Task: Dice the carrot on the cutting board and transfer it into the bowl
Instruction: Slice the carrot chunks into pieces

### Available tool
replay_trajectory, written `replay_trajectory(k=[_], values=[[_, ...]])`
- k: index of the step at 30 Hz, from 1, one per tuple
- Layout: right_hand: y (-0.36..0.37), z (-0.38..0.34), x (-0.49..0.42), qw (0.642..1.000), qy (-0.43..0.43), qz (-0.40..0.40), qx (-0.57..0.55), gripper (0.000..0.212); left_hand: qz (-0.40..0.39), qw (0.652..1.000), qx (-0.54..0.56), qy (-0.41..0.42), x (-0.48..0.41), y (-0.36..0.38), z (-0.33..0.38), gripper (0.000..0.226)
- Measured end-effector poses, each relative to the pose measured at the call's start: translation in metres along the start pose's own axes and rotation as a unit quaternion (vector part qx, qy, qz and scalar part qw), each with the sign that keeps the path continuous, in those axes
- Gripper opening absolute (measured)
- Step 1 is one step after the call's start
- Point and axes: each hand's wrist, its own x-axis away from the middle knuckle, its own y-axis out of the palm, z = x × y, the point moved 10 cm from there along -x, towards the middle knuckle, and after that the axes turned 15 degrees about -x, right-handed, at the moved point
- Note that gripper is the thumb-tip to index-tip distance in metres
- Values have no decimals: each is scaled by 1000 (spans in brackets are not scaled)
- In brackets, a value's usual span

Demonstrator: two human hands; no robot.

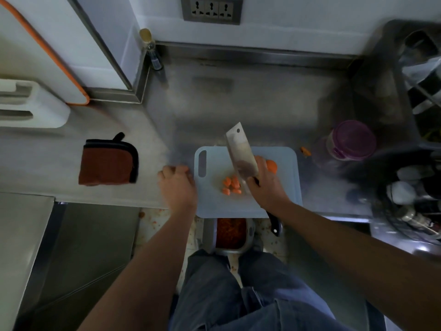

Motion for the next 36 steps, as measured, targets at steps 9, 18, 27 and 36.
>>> replay_trajectory(k=[9,18,27,36], values=[[-29,6,14,998,4,12,55,29,-111,959,240,97,39,-3,100,30],[19,-18,23,962,-141,-103,211,35,-152,949,276,-32,40,2,87,47],[14,-32,-4,988,-116,-66,84,28,-144,931,316,-113,33,6,38,46],[53,-22,-24,983,-74,-109,131,6,-144,899,385,-154,34,17,3,36]])
